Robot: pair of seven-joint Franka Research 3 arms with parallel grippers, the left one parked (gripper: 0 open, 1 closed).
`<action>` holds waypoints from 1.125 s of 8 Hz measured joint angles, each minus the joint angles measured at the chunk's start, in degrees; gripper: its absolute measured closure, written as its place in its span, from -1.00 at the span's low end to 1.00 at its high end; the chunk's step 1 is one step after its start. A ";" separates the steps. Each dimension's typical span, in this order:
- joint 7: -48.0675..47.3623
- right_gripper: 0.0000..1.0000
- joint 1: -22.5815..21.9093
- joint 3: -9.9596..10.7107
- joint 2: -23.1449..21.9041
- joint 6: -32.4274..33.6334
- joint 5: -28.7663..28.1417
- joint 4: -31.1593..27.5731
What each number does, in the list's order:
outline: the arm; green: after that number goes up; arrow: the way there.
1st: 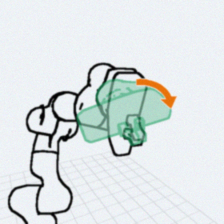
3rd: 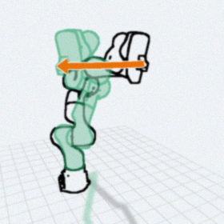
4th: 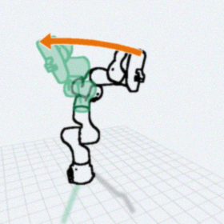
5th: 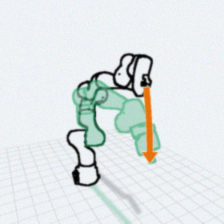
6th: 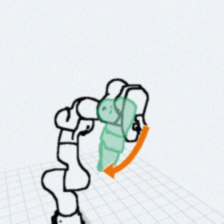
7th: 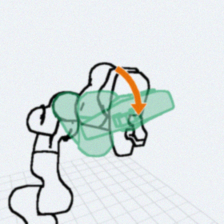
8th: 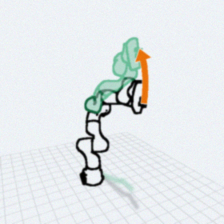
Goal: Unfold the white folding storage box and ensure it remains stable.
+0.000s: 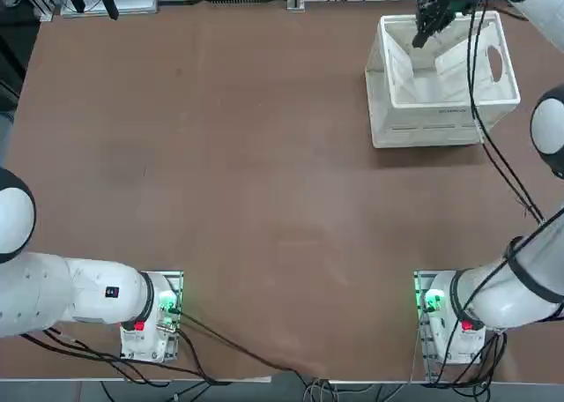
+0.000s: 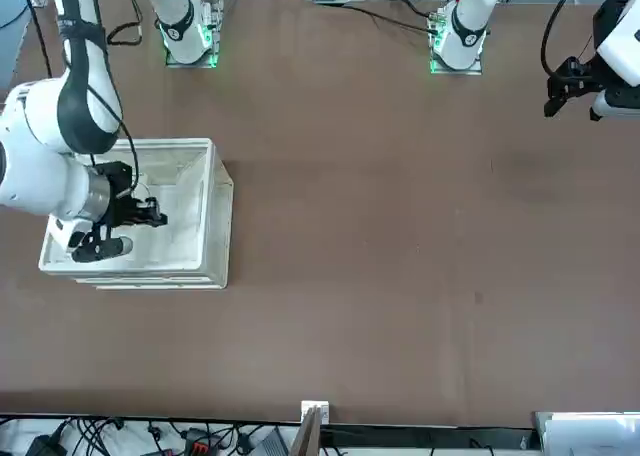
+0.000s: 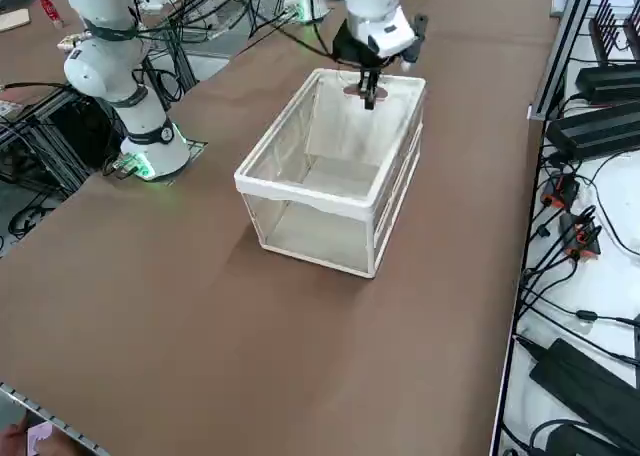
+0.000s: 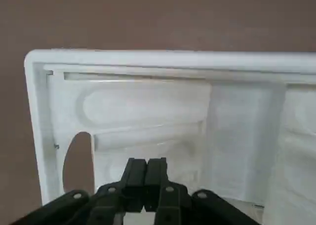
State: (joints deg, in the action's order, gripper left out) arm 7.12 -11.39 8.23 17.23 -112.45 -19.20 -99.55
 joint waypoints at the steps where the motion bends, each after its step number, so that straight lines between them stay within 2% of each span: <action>1: -0.08 0.97 0.01 -0.09 -1.53 -5.93 -3.91 -5.48; 2: -0.09 0.97 -0.01 -0.38 -2.26 -10.73 -8.22 -9.95; 4: -0.08 0.97 -0.19 -1.07 -2.26 -14.87 -16.48 -14.50; 6: -0.05 0.97 -1.27 -1.24 -1.75 -15.90 -24.41 -16.02; 9: 0.17 0.97 -4.06 -0.87 0.42 -21.87 -34.84 -17.16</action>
State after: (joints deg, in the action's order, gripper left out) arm 7.29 -15.44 7.36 17.65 -134.32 -54.04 -116.70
